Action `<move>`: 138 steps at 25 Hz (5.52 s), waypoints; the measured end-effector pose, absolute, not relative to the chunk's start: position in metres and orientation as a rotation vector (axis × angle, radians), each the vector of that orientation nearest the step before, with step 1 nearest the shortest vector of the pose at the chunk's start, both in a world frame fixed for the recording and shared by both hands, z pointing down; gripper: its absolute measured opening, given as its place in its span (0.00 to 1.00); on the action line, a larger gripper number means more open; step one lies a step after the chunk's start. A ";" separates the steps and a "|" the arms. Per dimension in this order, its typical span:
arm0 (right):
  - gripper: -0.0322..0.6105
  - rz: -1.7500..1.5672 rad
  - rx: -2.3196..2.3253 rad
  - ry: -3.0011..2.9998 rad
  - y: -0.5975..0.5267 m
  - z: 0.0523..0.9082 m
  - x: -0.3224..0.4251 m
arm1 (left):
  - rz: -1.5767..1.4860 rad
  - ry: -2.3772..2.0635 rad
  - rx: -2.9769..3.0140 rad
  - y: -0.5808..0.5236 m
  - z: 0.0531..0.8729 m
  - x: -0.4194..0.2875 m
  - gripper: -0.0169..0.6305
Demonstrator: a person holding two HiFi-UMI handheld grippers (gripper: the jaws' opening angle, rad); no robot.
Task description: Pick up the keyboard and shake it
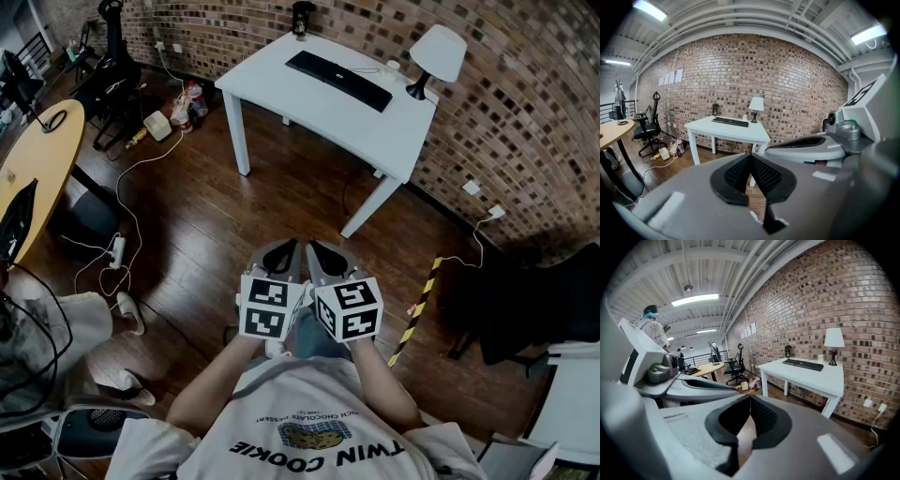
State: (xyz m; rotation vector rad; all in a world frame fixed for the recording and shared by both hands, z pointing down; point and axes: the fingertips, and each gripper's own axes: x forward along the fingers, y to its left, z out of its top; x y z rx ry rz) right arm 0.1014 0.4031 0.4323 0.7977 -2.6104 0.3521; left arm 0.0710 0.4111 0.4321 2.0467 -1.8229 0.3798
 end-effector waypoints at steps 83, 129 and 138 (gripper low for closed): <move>0.38 0.998 1.368 -2.188 -0.338 0.558 0.156 | 0.828 -1.311 2.174 -0.376 0.542 -0.225 0.31; 0.39 1.111 1.221 -2.193 -0.363 0.570 0.150 | 0.730 -0.993 2.033 -0.407 0.562 -0.235 0.45; 0.39 0.809 1.309 -2.261 -0.342 0.532 0.145 | 0.765 -1.105 2.174 -0.379 0.526 -0.240 0.45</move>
